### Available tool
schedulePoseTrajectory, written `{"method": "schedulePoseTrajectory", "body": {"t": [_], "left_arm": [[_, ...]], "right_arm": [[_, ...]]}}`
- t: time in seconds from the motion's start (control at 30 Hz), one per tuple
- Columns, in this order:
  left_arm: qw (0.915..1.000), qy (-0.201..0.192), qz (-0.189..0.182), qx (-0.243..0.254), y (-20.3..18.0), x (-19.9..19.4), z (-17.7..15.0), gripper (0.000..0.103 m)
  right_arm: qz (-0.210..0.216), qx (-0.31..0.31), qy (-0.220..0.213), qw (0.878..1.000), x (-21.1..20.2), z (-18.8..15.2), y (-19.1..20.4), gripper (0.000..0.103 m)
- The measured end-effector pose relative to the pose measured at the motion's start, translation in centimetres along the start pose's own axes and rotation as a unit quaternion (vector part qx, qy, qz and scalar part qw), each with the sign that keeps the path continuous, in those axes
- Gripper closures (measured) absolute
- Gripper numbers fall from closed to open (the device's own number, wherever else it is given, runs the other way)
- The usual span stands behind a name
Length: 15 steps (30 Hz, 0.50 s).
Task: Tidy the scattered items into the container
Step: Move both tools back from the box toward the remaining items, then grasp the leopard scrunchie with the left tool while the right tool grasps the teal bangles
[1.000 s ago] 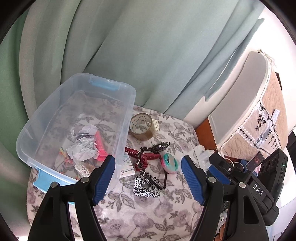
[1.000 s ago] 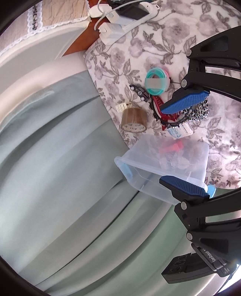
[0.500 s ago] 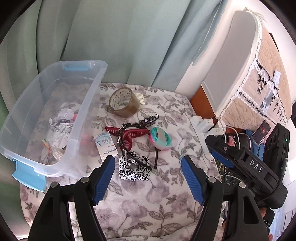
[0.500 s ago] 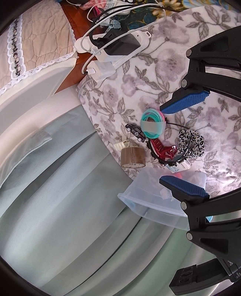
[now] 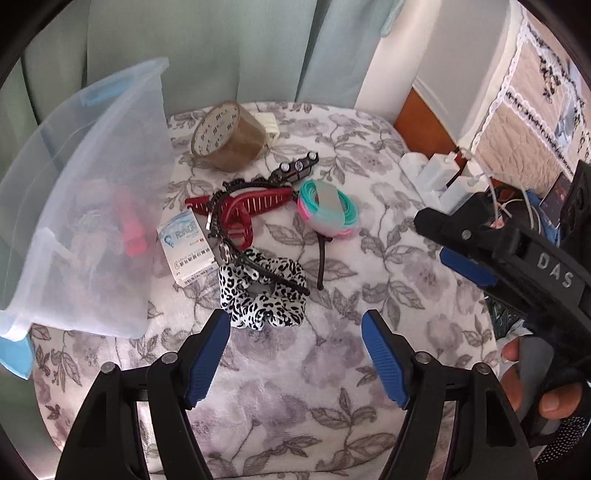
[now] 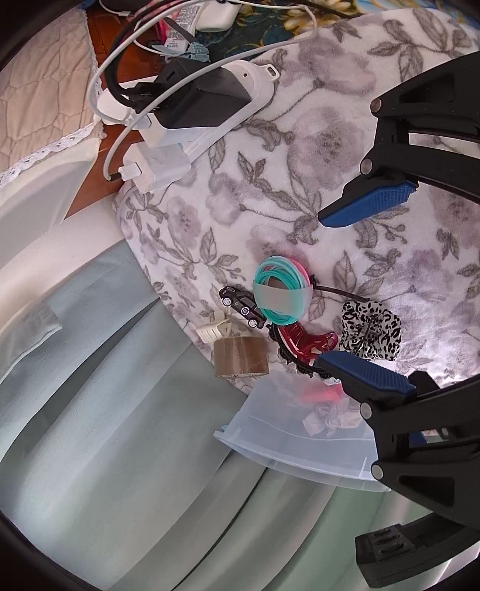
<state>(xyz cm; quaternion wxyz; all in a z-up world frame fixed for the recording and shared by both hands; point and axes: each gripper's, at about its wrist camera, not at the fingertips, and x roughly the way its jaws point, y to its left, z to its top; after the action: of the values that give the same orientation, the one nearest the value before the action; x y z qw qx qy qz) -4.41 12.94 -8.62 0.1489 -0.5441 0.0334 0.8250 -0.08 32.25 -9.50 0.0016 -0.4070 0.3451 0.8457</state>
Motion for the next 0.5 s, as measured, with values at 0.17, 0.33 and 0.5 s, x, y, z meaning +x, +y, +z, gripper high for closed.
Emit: {"method": "schedulePoseTrajectory", "body": {"t": [0.17, 0.33, 0.5], "left_arm": [[0.9994, 0.032, 0.007, -0.014, 0.8, 2.9, -0.2, 0.028], [0.9987, 0.044, 0.014, -0.018, 1.4, 4.9, 0.4, 0.028], [0.998, 0.055, 0.024, -0.017, 1.6, 6.5, 0.6, 0.03]], "right_arm": [[-0.002, 0.008, 0.018, 1.0, 1.7, 0.0, -1.3, 0.03], [0.0, 0.004, 0.033, 0.999, 3.6, 0.2, -1.6, 0.03], [0.004, -0.019, 0.049, 0.999, 5.7, 0.4, -0.9, 0.03]]}}
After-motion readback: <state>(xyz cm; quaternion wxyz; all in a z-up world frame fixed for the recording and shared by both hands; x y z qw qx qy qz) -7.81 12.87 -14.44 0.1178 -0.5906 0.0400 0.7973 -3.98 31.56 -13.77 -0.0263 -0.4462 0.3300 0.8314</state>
